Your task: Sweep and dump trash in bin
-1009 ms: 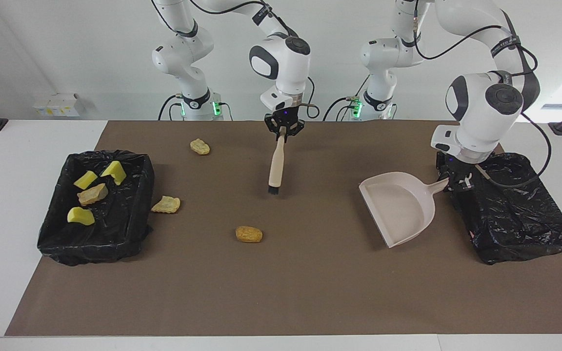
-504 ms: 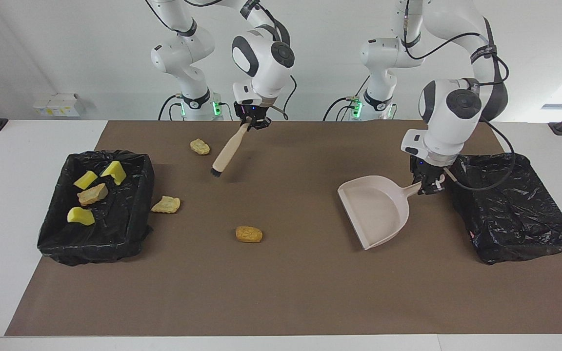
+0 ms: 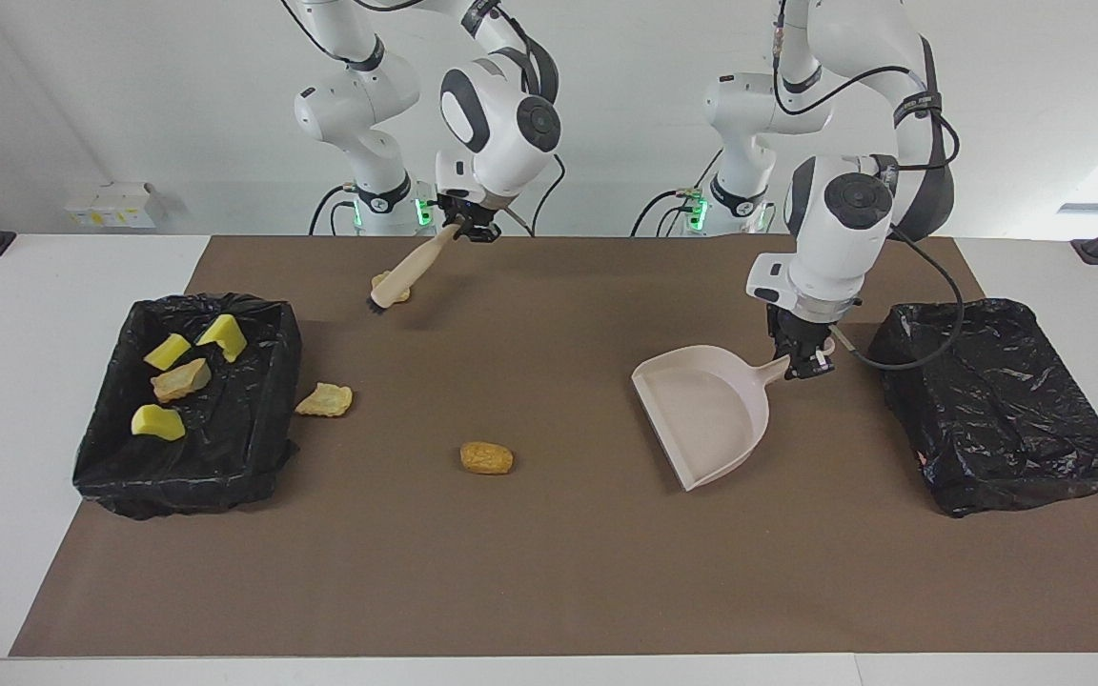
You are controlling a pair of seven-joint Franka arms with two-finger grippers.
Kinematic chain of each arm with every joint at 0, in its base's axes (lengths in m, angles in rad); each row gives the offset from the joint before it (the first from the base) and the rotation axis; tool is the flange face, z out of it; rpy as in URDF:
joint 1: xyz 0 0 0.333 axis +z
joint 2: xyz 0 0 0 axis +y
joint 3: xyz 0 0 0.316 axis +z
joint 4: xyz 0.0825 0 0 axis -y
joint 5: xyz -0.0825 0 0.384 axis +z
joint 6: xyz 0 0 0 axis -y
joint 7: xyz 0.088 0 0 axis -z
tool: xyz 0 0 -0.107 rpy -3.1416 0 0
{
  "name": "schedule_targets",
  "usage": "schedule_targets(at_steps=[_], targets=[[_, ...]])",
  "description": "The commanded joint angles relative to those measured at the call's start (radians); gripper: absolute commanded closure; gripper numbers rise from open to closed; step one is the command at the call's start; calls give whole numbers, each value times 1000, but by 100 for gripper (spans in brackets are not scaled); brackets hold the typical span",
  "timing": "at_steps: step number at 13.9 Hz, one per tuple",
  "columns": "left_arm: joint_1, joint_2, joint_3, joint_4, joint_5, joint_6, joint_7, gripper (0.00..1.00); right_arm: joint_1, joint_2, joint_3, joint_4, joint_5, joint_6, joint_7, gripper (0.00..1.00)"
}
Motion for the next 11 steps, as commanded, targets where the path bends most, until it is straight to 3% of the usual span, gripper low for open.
schedule_targets(at_steps=[1, 4, 7, 11], targets=[[-12, -36, 15, -55, 13, 31, -14, 100, -12, -179, 9, -221, 34, 132, 4, 100], [-12, -36, 13, -58, 13, 34, -18, 100, -24, -167, 9, -235, 61, 293, -91, 100], [-9, -36, 13, -59, 13, 34, -18, 100, -31, -101, 7, -221, 101, 512, -229, 100], [-11, -38, 13, -59, 13, 34, -20, 100, -102, 22, 9, -108, 135, 625, -448, 100]])
